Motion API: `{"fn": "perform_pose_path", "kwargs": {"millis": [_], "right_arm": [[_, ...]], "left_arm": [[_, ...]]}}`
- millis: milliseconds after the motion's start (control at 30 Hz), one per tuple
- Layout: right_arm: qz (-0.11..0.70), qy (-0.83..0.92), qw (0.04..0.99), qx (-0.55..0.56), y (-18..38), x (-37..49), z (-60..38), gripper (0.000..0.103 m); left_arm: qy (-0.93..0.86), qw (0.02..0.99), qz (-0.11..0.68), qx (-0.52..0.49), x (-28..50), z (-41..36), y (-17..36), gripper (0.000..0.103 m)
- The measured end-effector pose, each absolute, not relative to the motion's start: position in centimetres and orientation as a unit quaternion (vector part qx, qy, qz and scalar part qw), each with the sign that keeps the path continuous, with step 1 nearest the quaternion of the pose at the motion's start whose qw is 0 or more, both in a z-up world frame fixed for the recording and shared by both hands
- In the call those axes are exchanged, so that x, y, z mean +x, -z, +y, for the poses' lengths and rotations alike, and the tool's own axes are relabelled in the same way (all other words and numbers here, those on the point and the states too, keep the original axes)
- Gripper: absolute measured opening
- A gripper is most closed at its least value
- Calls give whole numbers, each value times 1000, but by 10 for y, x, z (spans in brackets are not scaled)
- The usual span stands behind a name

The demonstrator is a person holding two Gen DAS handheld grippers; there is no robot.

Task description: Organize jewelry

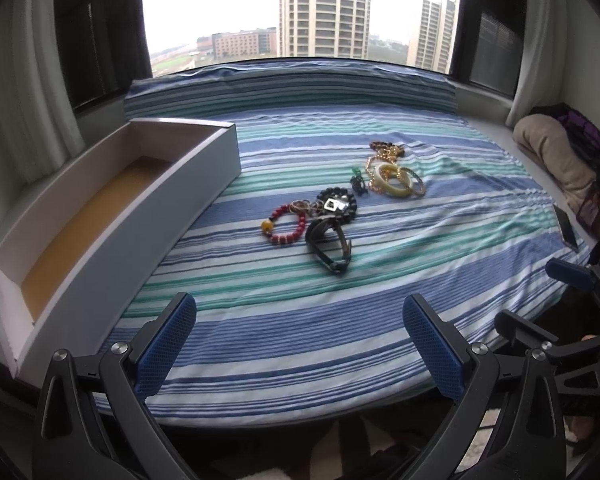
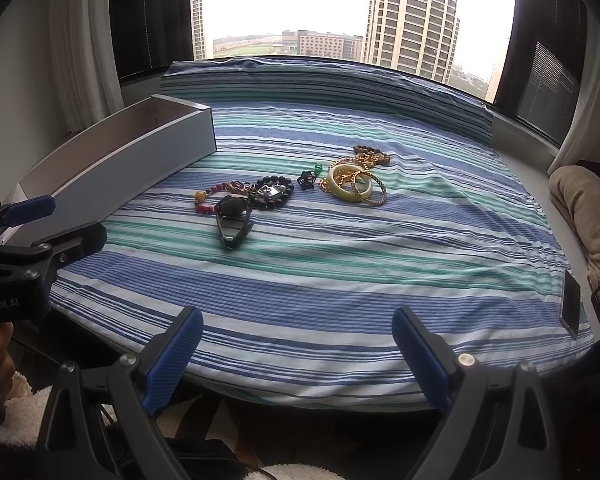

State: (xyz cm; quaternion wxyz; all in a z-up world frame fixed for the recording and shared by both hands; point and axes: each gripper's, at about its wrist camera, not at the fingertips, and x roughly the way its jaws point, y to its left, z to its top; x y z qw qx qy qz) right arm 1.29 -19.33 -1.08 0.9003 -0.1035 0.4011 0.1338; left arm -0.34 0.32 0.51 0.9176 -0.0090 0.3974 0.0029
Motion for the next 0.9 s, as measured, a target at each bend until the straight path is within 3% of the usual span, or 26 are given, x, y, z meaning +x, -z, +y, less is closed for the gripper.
{"fn": "perform_pose_path", "kwargs": {"millis": [900], "right_arm": [[391,-137,904,-102,6,21,-195,97]], "left_arm": [[-15,914,406,-10,-1,7,-1,103]]}}
